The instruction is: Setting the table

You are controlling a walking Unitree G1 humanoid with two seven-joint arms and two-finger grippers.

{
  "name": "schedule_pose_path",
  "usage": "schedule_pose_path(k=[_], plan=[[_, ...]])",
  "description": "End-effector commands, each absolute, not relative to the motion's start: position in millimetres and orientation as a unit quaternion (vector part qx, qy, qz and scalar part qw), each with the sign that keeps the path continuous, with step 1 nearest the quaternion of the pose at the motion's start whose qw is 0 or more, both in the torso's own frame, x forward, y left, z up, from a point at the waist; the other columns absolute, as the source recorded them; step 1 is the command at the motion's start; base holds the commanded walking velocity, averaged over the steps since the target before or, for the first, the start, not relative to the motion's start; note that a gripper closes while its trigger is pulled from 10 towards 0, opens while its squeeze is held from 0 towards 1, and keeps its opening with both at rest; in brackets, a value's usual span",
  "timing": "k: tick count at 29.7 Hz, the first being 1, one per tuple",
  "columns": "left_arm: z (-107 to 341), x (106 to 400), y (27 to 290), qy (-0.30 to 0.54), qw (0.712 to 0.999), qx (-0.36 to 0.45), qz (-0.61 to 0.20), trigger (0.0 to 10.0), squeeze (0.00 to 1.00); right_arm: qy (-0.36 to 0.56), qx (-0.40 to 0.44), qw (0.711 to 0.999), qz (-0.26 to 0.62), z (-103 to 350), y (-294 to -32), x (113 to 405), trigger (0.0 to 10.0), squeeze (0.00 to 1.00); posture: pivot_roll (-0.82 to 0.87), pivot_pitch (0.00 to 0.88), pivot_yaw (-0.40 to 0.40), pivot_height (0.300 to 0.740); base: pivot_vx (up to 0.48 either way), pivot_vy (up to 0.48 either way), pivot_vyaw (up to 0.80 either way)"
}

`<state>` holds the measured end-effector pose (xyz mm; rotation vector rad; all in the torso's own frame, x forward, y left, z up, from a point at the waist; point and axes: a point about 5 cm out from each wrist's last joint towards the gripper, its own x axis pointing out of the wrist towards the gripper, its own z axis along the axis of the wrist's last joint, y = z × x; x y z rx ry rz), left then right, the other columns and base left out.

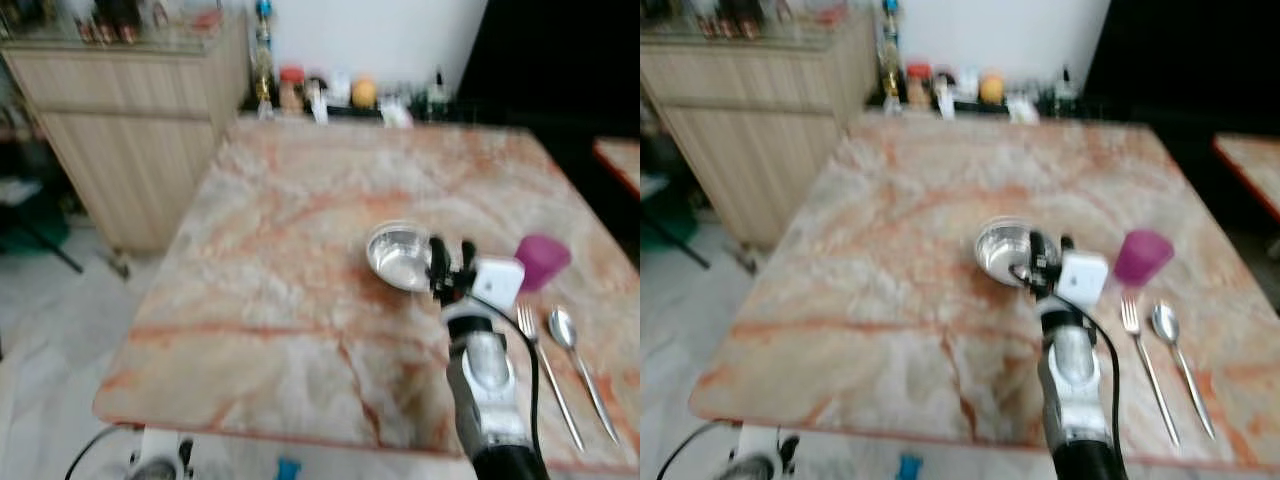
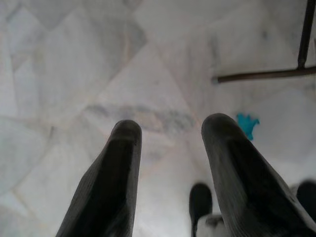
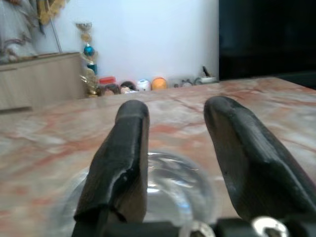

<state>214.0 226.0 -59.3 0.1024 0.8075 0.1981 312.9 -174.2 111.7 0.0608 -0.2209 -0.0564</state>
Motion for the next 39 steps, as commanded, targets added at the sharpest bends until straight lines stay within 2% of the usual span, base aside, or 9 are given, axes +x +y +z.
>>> schedule_pose_path(k=[1, 6, 23, 30, 38, 39], plan=[[-60.7, 214.2, 219.8, 0.394, 0.914, 0.047, 0.086, 10.0, 0.00, -0.103, 0.034, 0.993, -0.044, 109.0, -182.0, 311.0, 10.0, 0.00, 0.02, 0.000, -0.014, 0.740, 0.259, 0.000, 0.00], [-60.8, 214.4, 219.3, 0.395, 0.914, 0.047, 0.085, 10.0, 0.00, -0.102, 0.034, 0.993, -0.045, 108.7, -182.1, 311.2, 10.0, 0.00, 0.02, 0.000, -0.013, 0.740, 0.253, 0.000, 0.00], [-63.1, 210.4, 220.6, 0.405, 0.909, 0.055, 0.083, 10.0, 0.00, -0.077, 0.034, 0.995, -0.044, 97.5, -177.8, 304.9, 10.0, 0.00, 0.02, 0.000, -0.009, 0.740, 0.000, 0.000, 0.00], [-67.3, 196.6, 234.0, 0.416, 0.902, 0.059, 0.100, 10.0, 0.00, -0.079, 0.032, 0.995, -0.051, 99.6, -182.3, 305.9, 10.0, 0.00, 0.03, 0.000, -0.008, 0.740, 0.000, 0.000, 0.00], [-77.4, 161.4, 256.0, 0.447, 0.884, 0.073, 0.118, 10.0, 0.00, -0.057, 0.036, 0.996, -0.055, 91.9, -180.3, 303.6, 10.0, 0.00, 0.04, 0.000, -0.009, 0.740, 0.000, 0.000, 0.00], [-77.5, 160.9, 256.4, 0.448, 0.883, 0.073, 0.119, 10.0, 0.00, -0.055, 0.037, 0.996, -0.052, 90.7, -179.1, 302.5, 10.0, 0.52, 0.04, 0.000, -0.009, 0.740, 0.000, 0.000, 0.00]])
